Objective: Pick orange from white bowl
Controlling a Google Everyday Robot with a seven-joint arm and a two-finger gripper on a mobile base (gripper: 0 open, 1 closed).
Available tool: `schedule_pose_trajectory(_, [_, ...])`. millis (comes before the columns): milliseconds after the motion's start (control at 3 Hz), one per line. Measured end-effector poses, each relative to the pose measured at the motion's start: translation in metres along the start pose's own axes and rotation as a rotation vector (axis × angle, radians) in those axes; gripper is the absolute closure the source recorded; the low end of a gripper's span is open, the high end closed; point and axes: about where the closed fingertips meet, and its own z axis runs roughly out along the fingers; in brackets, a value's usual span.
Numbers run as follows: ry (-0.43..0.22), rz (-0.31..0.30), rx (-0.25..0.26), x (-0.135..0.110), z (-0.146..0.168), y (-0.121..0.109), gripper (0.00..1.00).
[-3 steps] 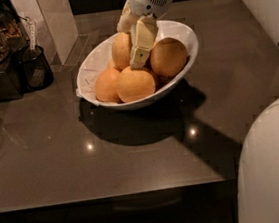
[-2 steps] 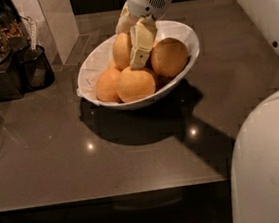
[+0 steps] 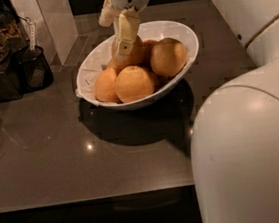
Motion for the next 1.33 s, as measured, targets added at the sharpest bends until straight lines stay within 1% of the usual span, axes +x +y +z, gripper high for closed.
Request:
schedule_pose_trajectory(333, [0.024, -0.029, 0.014, -0.008, 0.005, -0.016, 0.2])
schedule_pose_trajectory(667, [0.04, -0.01, 0.01, 0.001, 0.008, -0.019, 0.17])
schedule_pose_trajectory(1000, [0.045, 0.007, 0.005, 0.007, 0.007, -0.015, 0.18])
schedule_pose_trajectory(1333, [0.05, 0.044, -0.008, 0.018, 0.001, 0.0, 0.18])
